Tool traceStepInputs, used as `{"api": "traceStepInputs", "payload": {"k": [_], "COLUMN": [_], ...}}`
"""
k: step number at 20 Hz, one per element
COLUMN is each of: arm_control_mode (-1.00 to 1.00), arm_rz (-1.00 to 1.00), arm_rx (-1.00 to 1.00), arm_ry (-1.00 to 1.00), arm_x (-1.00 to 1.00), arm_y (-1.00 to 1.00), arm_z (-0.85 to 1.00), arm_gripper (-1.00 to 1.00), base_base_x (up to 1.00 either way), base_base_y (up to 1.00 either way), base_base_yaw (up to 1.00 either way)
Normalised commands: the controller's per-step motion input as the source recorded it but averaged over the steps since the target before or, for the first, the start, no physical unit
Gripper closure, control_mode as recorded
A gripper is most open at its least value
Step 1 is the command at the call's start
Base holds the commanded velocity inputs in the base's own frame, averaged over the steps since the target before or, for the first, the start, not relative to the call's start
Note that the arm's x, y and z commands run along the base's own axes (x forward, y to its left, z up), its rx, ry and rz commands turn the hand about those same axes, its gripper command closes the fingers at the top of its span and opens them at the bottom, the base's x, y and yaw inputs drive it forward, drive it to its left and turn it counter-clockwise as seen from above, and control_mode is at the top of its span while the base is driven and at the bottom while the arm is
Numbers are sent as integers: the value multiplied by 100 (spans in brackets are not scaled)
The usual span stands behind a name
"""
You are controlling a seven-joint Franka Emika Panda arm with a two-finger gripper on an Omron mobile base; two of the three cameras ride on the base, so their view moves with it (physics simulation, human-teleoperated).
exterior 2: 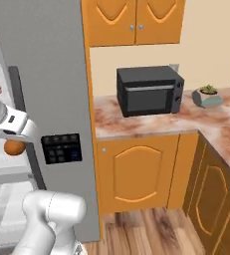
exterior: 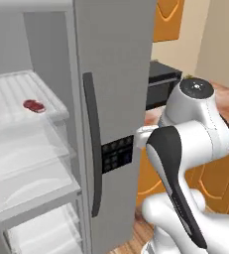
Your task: Open the fridge, remove the tangerine, eggplant, and steak, and place them on any counter.
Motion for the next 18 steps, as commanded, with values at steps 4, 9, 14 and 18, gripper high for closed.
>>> {"api": "traceStepInputs", "payload": {"k": [4, 9, 14, 18], "arm_control_mode": [100, 100, 100, -100], "arm_rz": [0, 0, 0, -18], "arm_rx": [0, 0, 0, 0], "arm_ry": [0, 0, 0, 0], "arm_x": [0, 0, 0, 49], "arm_y": [0, 0, 0, -12], "arm_z": [0, 0, 0, -9], "arm_gripper": [100, 100, 100, 100], "base_base_x": [26, 70, 94, 47], "base_base_y": [-100, -100, -64, -6], "base_base_yaw": [-70, -57, -47, -20]}}
